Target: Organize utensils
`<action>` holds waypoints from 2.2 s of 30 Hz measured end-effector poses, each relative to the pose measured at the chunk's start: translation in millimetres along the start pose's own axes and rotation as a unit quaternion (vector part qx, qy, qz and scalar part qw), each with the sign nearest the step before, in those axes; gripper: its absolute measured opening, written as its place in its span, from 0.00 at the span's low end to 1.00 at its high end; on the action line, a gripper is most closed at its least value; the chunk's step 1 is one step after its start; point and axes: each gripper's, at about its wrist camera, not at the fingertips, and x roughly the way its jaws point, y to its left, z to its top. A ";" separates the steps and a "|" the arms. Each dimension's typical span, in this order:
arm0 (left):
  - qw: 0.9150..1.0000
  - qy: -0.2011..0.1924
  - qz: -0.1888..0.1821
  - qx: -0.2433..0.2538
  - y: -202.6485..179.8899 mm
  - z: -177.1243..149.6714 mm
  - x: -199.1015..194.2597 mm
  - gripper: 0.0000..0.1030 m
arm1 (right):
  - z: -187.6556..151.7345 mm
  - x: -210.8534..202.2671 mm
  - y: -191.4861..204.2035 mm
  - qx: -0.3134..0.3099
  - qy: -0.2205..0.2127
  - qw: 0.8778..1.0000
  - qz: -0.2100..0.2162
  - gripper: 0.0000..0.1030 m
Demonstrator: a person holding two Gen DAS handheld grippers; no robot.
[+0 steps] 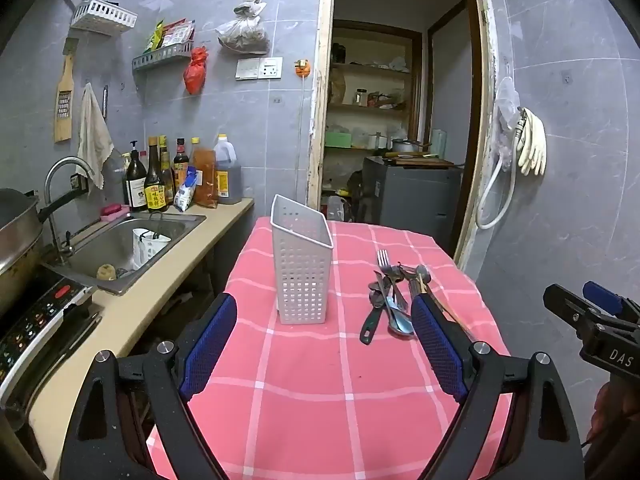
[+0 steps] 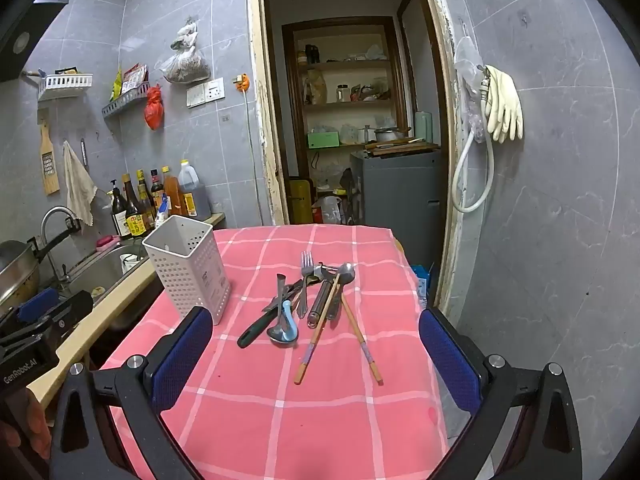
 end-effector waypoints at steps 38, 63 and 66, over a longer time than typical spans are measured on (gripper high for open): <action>1.000 0.002 0.004 0.007 1.0 -2.9 3.8 0.83 | -3.8 11.4 -6.8 0.004 0.010 1.000 -0.002 1.00; 1.000 0.003 0.004 0.010 -2.8 -4.6 5.1 0.83 | -2.2 13.4 -7.8 0.006 0.015 1.000 -0.002 1.00; 1.000 0.003 0.004 0.010 -2.8 -4.7 5.2 0.83 | -1.9 13.6 -7.9 0.006 0.015 1.000 -0.002 1.00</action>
